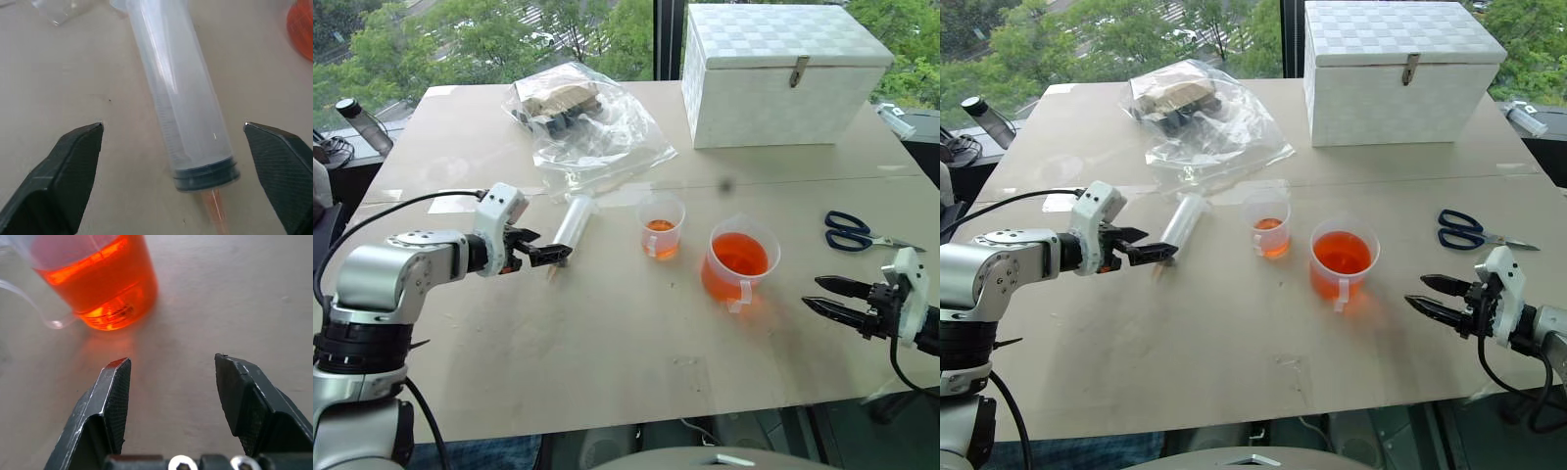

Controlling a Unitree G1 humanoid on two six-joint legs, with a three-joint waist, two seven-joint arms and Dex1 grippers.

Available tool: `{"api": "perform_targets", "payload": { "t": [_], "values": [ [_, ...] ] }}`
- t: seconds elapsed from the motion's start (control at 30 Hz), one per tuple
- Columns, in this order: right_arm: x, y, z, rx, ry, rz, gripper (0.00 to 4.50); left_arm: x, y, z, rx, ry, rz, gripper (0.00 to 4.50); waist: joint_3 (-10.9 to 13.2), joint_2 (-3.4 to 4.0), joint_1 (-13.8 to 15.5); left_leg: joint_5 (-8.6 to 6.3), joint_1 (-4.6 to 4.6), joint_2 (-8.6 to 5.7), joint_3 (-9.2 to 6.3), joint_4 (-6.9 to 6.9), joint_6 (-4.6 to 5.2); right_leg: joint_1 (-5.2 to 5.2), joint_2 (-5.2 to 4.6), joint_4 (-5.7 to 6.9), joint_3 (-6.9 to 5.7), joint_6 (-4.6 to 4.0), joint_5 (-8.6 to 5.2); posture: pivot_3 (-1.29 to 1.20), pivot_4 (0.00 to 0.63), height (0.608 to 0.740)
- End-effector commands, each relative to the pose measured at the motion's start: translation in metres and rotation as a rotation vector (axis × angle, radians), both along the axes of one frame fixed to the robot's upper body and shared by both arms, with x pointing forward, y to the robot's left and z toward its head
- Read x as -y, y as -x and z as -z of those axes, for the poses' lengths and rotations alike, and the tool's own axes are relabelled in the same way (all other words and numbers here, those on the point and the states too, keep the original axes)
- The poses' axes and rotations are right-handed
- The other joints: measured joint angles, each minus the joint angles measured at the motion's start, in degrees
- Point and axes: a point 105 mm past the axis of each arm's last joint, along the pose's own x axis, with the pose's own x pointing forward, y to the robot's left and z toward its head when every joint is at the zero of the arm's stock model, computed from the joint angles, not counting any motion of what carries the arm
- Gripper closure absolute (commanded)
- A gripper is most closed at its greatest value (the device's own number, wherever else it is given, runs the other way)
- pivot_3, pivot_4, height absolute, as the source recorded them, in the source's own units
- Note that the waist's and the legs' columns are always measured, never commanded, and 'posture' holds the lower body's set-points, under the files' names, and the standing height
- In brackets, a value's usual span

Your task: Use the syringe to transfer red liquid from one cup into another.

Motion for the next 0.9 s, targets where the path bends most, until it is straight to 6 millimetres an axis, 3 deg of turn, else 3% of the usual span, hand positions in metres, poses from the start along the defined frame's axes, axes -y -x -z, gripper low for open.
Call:
{"api": "perform_targets", "payload": {
  "t": [0.03, 0.1, 0.13, 0.2, 0.27, 0.4, 0.5, 0.57, 0.73, 0.9],
  "values": [
    [0.002, -0.008, -0.012, 0.107, -0.015, 0.039, 1.09, -0.003, -0.002, -0.045, 0.265, -0.011, 0.047, 0.0, 0.0, 0.0, -0.12, 0.0, 0.01, 0.0, 0.0, 0.0, -0.01, 0.0, 0.0, 0.02, 0.0, 0.0, 0.0, 0.0, 0.15, 0.74],
    [0.003, -0.008, -0.015, 0.128, -0.053, 0.055, 0.24, 0.001, 0.004, -0.065, 0.388, 0.023, 0.093, 0.0, 0.01, 0.01, -0.04, 0.01, -0.02, 0.02, -0.05, 0.0, -0.02, -0.01, 0.0, 0.02, -0.05, -0.02, -0.01, 0.0, 0.15, 0.74],
    [0.003, -0.006, -0.016, 0.131, -0.063, 0.059, 0.08, 0.003, 0.009, -0.073, 0.434, 0.053, 0.11, 0.0, 0.0, 0.01, -0.02, 0.01, -0.02, 0.02, -0.05, 0.0, -0.02, -0.01, -0.01, 0.0, -0.05, -0.02, -0.01, 0.0, 0.15, 0.74],
    [0.004, 0.001, -0.01, 0.116, -0.068, 0.05, 0.08, 0.013, 0.026, -0.082, 0.474, 0.143, 0.16, 0.0, -0.01, 0.03, 0.08, 0.01, -0.04, 0.02, -0.04, 0.0, -0.03, 0.0, -0.05, -0.07, -0.05, -0.01, -0.01, 0.0, 0.15, 0.74],
    [0.004, 0.007, -0.004, 0.102, -0.068, 0.042, 0.08, 0.023, 0.043, -0.078, 0.454, 0.19, 0.21, 0.0, -0.03, 0.03, 0.11, 0.0, -0.06, 0.02, -0.04, -0.02, -0.02, 0.03, -0.08, -0.18, -0.05, -0.01, -0.01, 0.0, 0.15, 0.74],
    [-0.002, 0.016, 0.007, 0.112, -0.061, 0.017, 0.08, 0.04, 0.072, -0.044, 0.366, 0.149, 0.268, 0.0, -0.05, 0.08, 0.03, 0.0, -0.02, 0.02, -0.04, -0.07, -0.02, 0.06, -0.1, -0.21, -0.04, -0.01, 0.0, 0.0, 0.15, 0.74],
    [-0.002, 0.013, 0.015, 0.166, -0.044, 0.051, 0.08, 0.053, 0.093, 0.01, 0.288, 0.13, 0.231, 0.0, -0.21, 0.3, -0.37, -0.01, 0.15, 0.02, -0.01, -0.11, -0.01, 0.19, -0.12, -0.18, 0.03, -0.03, 0.0, 0.0, 0.15, 0.74],
    [0.0, 0.01, 0.018, 0.184, -0.034, 0.059, 0.08, 0.056, 0.101, 0.034, 0.294, 0.111, 0.196, 0.0, -0.22, 0.31, -0.52, -0.03, 0.37, 0.02, 0.07, -0.23, 0.0, 0.36, -0.12, -0.23, 0.1, -0.04, 0.01, 0.0, 0.15, 0.74],
    [0.004, 0.006, 0.022, 0.198, -0.022, 0.052, 0.08, 0.059, 0.11, 0.059, 0.313, 0.082, 0.179, 0.0, -0.33, 0.4, -0.03, -0.17, 1.07, 0.01, 0.04, -0.53, 0.24, 0.9, -0.14, -0.34, 0.07, -0.15, 0.01, 0.0, 0.15, 0.74],
    [0.004, 0.009, 0.025, 0.195, -0.022, 0.025, 0.08, 0.058, 0.11, 0.061, 0.344, 0.081, 0.177, 0.0, -0.37, 0.48, 0.17, -0.19, 1.02, 0.01, 0.04, -0.56, 0.26, 0.93, -0.18, -0.54, 0.05, -0.14, 0.02, 0.0, 0.15, 0.74]
  ]
}}
